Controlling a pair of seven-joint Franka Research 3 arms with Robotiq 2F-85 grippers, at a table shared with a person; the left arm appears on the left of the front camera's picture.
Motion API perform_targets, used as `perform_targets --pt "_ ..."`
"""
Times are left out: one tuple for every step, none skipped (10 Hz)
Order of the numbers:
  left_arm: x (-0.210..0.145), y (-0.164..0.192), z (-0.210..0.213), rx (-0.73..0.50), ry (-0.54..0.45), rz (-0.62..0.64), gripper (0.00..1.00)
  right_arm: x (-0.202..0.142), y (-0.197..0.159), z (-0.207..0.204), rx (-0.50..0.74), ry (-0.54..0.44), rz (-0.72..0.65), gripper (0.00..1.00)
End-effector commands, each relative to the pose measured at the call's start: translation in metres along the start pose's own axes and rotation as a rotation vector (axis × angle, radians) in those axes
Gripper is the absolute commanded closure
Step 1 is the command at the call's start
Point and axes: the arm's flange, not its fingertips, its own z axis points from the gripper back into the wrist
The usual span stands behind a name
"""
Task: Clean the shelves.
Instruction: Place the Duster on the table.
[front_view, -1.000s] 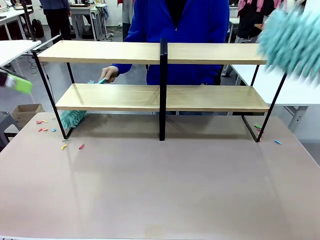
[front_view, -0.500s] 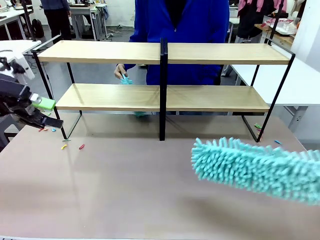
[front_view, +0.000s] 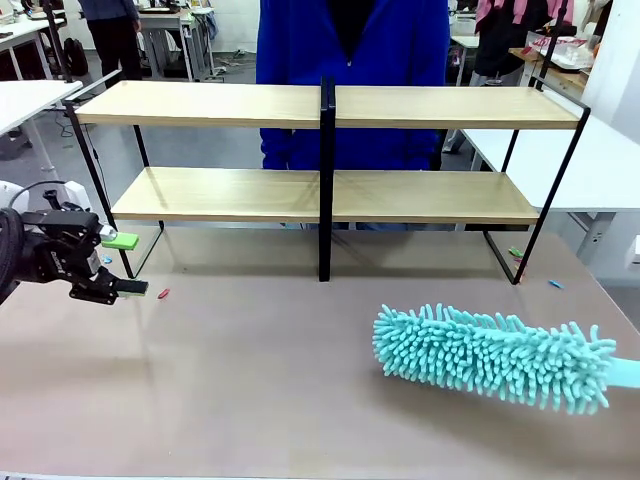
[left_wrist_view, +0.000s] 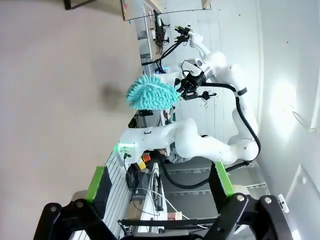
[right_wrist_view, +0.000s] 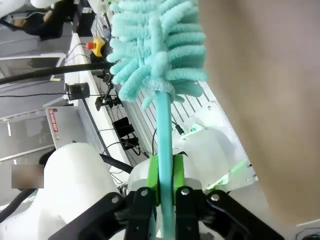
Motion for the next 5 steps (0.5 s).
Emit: perform_targets --pt "0.0 -0.022 0.004 -0.03 -0.018 -0.07 0.0 0.008 -0.002 0.011 -0.011 0.017 0.008 0.87" --pt "0.0 -0.022 0.004 -0.03 -0.018 -0.07 0.0 0.01 -0.004 0.009 -0.025 0.005 0.001 0.87" --pt "0.0 -0.022 0.004 -0.03 -0.018 -0.07 0.0 0.01 -0.006 0.011 -0.058 -0.024 -0.025 0.31" --pt "0.0 -0.022 0.004 -0.03 -0.018 -0.07 0.0 0.007 -0.011 0.024 -0.15 -0.095 -0.08 0.31" --pt "0.0 -0.022 0.004 -0.03 -0.018 -0.07 0.0 0.001 -0.015 0.043 -0.236 -0.188 -0.116 0.0"
